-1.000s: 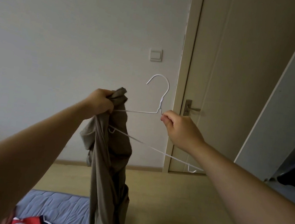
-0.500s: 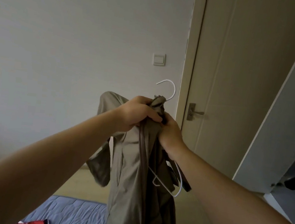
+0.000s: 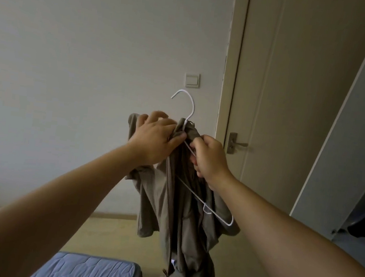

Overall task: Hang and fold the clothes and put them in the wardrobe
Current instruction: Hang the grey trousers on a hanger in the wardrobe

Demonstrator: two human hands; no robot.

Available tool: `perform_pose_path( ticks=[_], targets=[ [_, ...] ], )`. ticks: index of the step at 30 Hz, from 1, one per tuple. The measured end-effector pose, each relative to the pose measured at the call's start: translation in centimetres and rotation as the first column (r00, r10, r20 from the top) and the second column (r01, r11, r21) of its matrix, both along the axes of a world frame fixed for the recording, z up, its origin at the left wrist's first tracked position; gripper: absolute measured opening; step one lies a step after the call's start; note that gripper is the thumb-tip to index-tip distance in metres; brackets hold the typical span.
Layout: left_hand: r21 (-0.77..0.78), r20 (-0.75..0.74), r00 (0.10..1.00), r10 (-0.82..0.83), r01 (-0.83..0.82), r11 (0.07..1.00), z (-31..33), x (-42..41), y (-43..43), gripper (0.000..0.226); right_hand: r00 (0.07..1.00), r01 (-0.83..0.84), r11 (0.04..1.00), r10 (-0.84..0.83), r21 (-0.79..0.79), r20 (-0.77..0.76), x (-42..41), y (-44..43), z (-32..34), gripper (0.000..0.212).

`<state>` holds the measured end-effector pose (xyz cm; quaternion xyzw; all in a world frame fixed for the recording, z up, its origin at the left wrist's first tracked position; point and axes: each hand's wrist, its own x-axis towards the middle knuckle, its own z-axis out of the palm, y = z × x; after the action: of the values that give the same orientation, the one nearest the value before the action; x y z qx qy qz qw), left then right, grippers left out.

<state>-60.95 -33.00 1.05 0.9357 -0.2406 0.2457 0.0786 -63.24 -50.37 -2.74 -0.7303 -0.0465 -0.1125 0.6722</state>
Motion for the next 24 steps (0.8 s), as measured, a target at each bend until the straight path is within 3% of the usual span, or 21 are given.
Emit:
perform_pose_path(
  ticks=[2, 4, 9, 12, 16, 20, 22, 24],
  targets=[
    [-0.141, -0.141, 0.989, -0.049, 0.029, 0.990, -0.4, 0.3, -0.5, 0.055, 1.000, -0.011, 0.999, 0.011, 0.031, -0.004, -0.2, 0.2, -0.2, 0.019],
    [-0.201, -0.077, 0.994, -0.074, 0.057, 0.978, -0.6, 0.6, -0.8, 0.055, 0.999, -0.032, 0.998, 0.034, 0.062, -0.025, -0.4, 0.4, -0.4, 0.020],
    [-0.101, 0.006, 0.996, -0.092, 0.092, 0.991, 0.2, 1.1, -1.2, 0.045, 0.988, -0.091, 0.975, 0.113, 0.201, -0.101, -0.1, 0.1, -0.9, 0.015],
    [-0.028, 0.023, 0.994, -0.111, 0.111, 0.993, 1.0, 1.6, -1.5, 0.033, 0.979, -0.055, 0.991, 0.077, 0.122, -0.187, 0.8, -0.2, -2.0, 0.014],
    [0.002, 0.046, 0.990, -0.135, 0.135, 0.991, 2.2, 1.7, -1.5, 0.015, 0.875, -0.104, 0.993, 0.117, 0.054, -0.469, 1.3, -0.5, -5.3, 0.057],
    [-0.015, 0.089, 0.986, -0.139, 0.141, 0.990, 3.7, 1.6, -1.7, 0.006, 0.796, -0.107, 0.993, 0.112, 0.045, -0.595, 0.3, 0.0, -8.8, 0.094],
    [-0.035, 0.135, 0.981, -0.142, 0.148, 0.988, 4.2, 1.3, -1.8, 0.003, 0.715, -0.171, 0.956, 0.286, 0.237, -0.638, -0.3, 0.6, -10.1, 0.082],
    [-0.058, 0.173, 0.975, -0.138, 0.149, 0.987, 4.6, 0.9, -1.7, 0.004, 0.685, -0.208, 0.865, 0.462, 0.457, -0.563, -0.7, 1.3, -10.9, 0.048]
  ],
)
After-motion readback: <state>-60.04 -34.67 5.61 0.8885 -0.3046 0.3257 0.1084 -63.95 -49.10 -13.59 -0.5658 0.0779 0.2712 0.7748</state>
